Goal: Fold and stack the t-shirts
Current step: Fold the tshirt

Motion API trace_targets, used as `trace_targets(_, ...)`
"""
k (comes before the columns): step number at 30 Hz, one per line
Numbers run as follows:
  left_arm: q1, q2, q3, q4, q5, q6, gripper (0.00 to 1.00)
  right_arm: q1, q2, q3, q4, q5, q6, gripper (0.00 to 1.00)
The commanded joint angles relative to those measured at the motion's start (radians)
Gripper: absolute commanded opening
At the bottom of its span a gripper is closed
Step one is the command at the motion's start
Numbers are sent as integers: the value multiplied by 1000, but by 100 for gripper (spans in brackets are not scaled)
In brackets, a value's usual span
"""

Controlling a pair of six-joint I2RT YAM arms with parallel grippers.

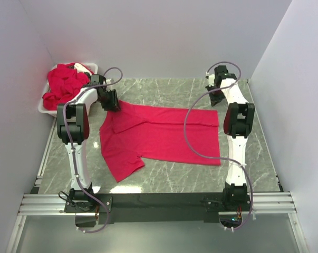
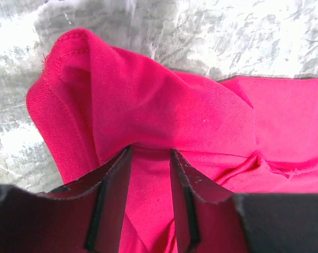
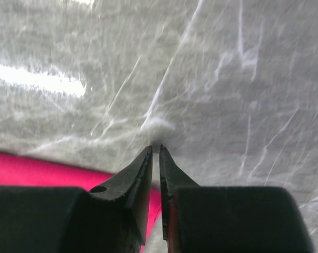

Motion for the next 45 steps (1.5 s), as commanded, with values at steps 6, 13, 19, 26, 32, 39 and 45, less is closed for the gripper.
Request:
trace_targets(6, 3, -120, -63, 69, 49, 28, 47, 6, -319, -237, 79, -119, 15, 20)
trace_targets(13, 3, -221, -127, 64, 41, 80, 56, 32, -309, -343, -39, -160, 33, 17)
trace_targets(19, 3, -252, -179, 67, 52, 90, 59, 33, -265, -364, -56, -157, 78, 11)
trace_targets(26, 1, -243, -209, 75, 72, 84, 59, 38, -197, -372, -48, -34, 107, 7)
trace_targets(32, 1, -212, -221, 63, 80, 66, 59, 38, -105, -201, -70, 62, 139, 6)
trace_targets(39, -2, -237, -288, 89, 104, 46, 58, 38, 25, 4, -71, 119, 148, 6)
trace_targets(45, -6, -174, -273, 139, 74, 37, 54, 43, 38, 34, 5, 142, 136, 8)
